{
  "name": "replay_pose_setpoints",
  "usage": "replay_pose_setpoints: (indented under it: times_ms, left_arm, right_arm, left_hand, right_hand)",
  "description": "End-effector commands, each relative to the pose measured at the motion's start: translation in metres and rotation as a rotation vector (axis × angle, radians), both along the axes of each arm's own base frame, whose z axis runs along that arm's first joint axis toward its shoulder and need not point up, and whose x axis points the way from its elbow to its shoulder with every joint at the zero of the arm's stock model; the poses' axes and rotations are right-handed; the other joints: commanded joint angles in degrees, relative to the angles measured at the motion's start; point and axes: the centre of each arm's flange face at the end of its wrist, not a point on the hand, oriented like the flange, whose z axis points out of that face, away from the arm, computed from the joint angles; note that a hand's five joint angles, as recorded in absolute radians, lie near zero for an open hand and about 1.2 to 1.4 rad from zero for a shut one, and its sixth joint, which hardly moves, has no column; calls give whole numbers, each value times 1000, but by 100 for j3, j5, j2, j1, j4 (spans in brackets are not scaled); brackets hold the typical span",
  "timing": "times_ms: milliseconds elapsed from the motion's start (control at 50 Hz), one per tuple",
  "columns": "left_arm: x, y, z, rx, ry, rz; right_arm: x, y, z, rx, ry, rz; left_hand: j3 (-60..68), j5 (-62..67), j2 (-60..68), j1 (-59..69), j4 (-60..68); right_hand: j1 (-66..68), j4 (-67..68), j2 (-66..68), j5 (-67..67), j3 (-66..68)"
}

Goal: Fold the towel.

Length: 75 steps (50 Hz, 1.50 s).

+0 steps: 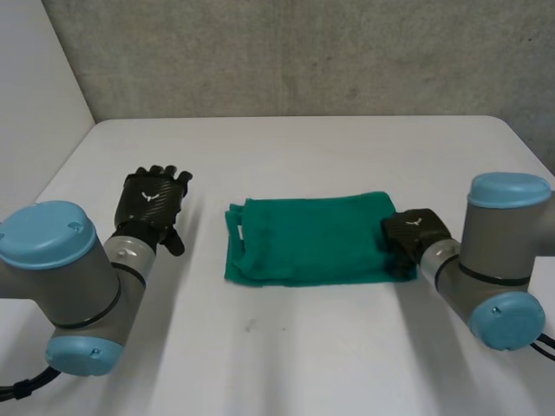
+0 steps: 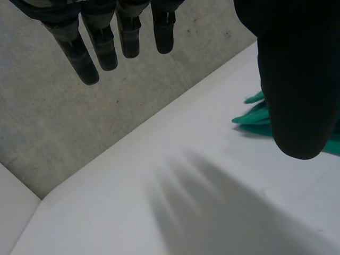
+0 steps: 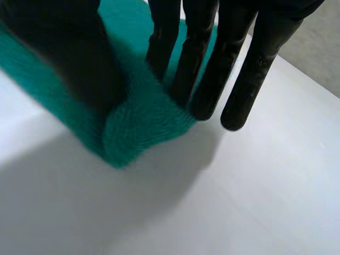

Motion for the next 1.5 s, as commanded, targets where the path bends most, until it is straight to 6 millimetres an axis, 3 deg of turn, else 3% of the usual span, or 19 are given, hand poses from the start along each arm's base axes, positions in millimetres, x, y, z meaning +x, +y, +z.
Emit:
replay_pose_setpoints:
  times_ms: [20, 120, 140, 200, 220, 280, 340, 360, 480, 500, 580, 620, 700, 860, 1000, 1120, 1240, 1380, 1500]
  left_arm:
    - [-1, 1, 3, -7, 3, -1]
    - [-1, 1, 4, -11, 5, 0]
    - [-1, 1, 4, -11, 5, 0]
    - [-2, 3, 5, -10, 8, -4]
    - [-3, 4, 5, -11, 9, -10]
    - [-5, 6, 5, -13, 9, -16]
    - [-6, 4, 8, -20, 16, -16]
    - [-6, 4, 8, -20, 16, -16]
    - [-9, 0, 20, -59, 35, -18]
    - [-9, 0, 20, -59, 35, -18]
    - [-23, 3, 39, -108, 75, -55]
    - [-38, 7, 50, -130, 127, -93]
    - [-52, 9, 63, -124, 210, -127]
    - [-92, 23, 54, 60, 330, -213]
    - [-100, 23, 10, 290, 334, -174]
    - [-94, 26, -29, 393, 261, -124]
    - [-80, 26, -51, 428, 177, -42]
    - [-71, 26, -56, 416, 71, -43]
    - [-72, 25, -27, 351, 93, -61]
  right_arm:
    - [-8, -25, 16, -179, -20, -61]
    - [-2, -28, 42, -280, 3, -36]
    - [13, -24, 55, -328, 10, 9]
    - [36, -11, 62, -357, 6, 75]
    - [72, 15, 69, -385, -11, 187]
    - [105, 46, 55, -360, -9, 308]
    - [116, 59, 45, -347, 1, 365]
    - [128, 78, 31, -325, 10, 466]
    - [144, 117, 14, -297, 23, 695]
    - [144, 119, 13, -302, 29, 722]
    - [137, 108, 21, -317, 37, 654]
    - [132, 99, 28, -325, 39, 590]
    - [101, 68, 65, -339, -45, 388]
    - [73, 51, 80, -203, -288, 294]
    - [60, 33, 81, -107, -364, 236]
    - [70, 19, 39, 42, -308, 210]
    - [74, 13, 14, 162, -242, 197]
    - [77, 9, 10, 181, -234, 194]
    - [74, 7, 33, 130, -251, 185]
  left_hand:
    - [-267, -239, -216, -221, -192]
    - [-268, -239, -216, -221, -192]
    - [-268, -239, -216, -221, -192]
    - [-268, -239, -216, -221, -192]
    - [-268, -239, -216, -221, -192]
    - [-268, -239, -216, -221, -192]
    - [-268, -239, -216, -221, -192]
    - [-268, -239, -216, -221, -192]
    - [-218, -189, -166, -171, -142]
    - [-217, -189, -165, -171, -142]
    - [-167, -139, -115, -121, -91]
    - [-133, -105, -82, -87, -58]
    - [-16, 13, 36, 31, 60]
    - [35, 63, 87, 81, 111]
    - [52, 80, 104, 98, 127]
    - [69, 97, 121, 115, 144]
    - [2, 30, 54, 48, 77]
    - [-99, -71, -48, -53, -24]
    - [-116, -88, -65, -70, -41]
  right_hand:
    - [3089, 2298, 2133, 2488, 2220]
    - [3089, 2298, 2133, 2488, 2220]
    - [3089, 2298, 2133, 2488, 2220]
    - [3089, 2298, 2133, 2488, 2220]
    - [3089, 2298, 2133, 2488, 2220]
    - [3089, 2298, 2133, 2488, 2220]
    - [3089, 2298, 2133, 2488, 2220]
    - [3089, 2298, 2133, 2488, 2220]
    - [3089, 2298, 2133, 2488, 2220]
    - [2262, 1471, 1306, 1661, 1393]
    - [-1760, -2551, -2716, -2361, -2629]
    - [-2416, -3207, -3372, -3017, -3285]
    - [-3911, -4702, -4867, -4512, -4780]
    - [-3911, -4702, -4867, -4512, -4780]
    - [-3911, -4702, -4867, -4512, -4780]
    - [-3911, -4702, -4867, -4512, -4780]
    - [-3911, -4702, -4867, -4512, -4780]
    - [-3911, -4702, -4867, -4512, -4780]
    - [-3911, -4702, -4867, -4512, -4780]
